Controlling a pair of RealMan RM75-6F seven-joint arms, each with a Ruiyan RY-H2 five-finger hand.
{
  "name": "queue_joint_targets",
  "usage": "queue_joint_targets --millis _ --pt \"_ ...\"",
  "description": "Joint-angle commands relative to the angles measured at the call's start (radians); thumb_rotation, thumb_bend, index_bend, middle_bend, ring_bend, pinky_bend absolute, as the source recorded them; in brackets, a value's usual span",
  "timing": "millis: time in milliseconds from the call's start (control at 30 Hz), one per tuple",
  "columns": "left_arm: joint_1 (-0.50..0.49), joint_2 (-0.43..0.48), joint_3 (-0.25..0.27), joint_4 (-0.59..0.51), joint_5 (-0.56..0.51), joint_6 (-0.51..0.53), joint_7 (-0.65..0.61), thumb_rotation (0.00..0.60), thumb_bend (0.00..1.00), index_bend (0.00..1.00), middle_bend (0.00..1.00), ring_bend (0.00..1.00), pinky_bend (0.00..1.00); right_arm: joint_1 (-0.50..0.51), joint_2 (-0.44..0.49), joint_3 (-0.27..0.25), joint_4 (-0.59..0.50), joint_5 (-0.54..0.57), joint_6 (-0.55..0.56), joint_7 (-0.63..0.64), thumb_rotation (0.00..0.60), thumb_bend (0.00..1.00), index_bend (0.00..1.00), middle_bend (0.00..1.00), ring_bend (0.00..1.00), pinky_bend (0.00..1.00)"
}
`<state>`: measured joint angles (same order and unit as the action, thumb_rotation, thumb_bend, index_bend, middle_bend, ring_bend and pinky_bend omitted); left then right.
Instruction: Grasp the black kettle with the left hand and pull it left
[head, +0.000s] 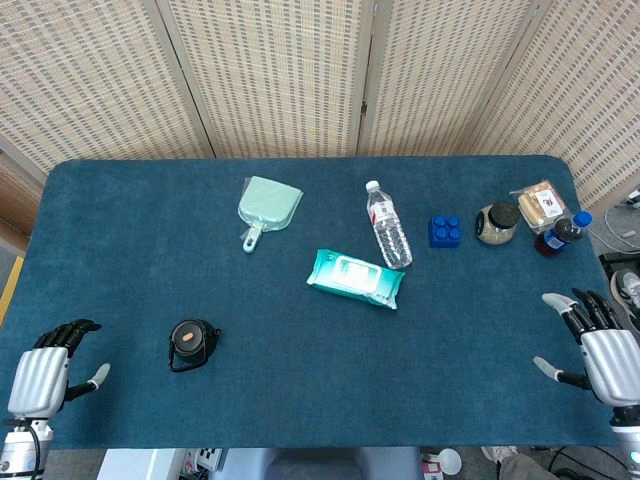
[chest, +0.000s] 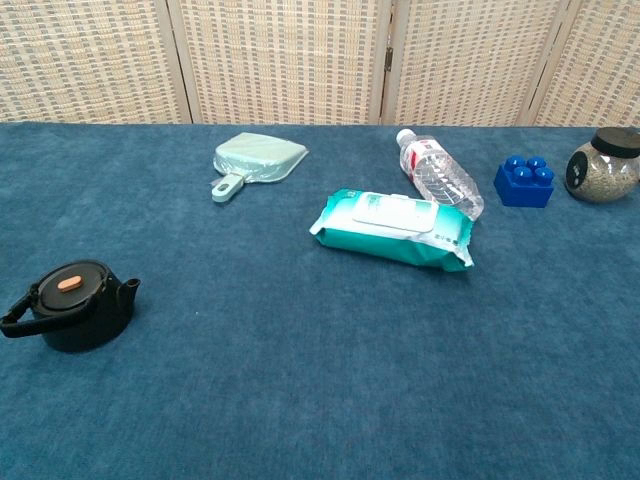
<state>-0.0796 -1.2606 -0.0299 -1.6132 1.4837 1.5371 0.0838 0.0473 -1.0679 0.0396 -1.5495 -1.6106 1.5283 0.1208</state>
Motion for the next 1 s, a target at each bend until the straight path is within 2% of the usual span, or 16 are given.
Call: queue_joint_targets --millis 33,367,667,1000 --pt "0.0 0.0 -0.001 -0.002 0.001 -0.002 0.002 0.6 0.22 0.28 0.25 0.24 0.25 0.0 0.0 0.0 0.001 0.001 0.001 0.001 0.6 0.12 0.18 0.22 0.1 0.08" --pt "-0.05 0.034 0.001 0.021 0.078 -0.048 -0.073 0.6 0.22 0.28 0.25 0.24 0.25 -0.008 0.013 0.023 -0.011 0.013 0.049 -0.001 0.6 0.12 0.18 0.22 0.1 0.08" --pt "-0.175 0.088 0.008 0.026 0.165 -0.193 -0.142 0.6 0.21 0.29 0.25 0.22 0.21 -0.014 0.027 0.046 -0.053 0.051 0.066 -0.045 0.6 0.12 0.18 0.22 0.1 0.08" --pt "-0.295 0.082 0.004 -0.002 0.187 -0.342 -0.071 0.6 0.2 0.27 0.25 0.22 0.21 -0.028 0.027 0.049 -0.066 0.076 0.074 -0.065 0.6 0.12 0.18 0.22 0.1 0.08"
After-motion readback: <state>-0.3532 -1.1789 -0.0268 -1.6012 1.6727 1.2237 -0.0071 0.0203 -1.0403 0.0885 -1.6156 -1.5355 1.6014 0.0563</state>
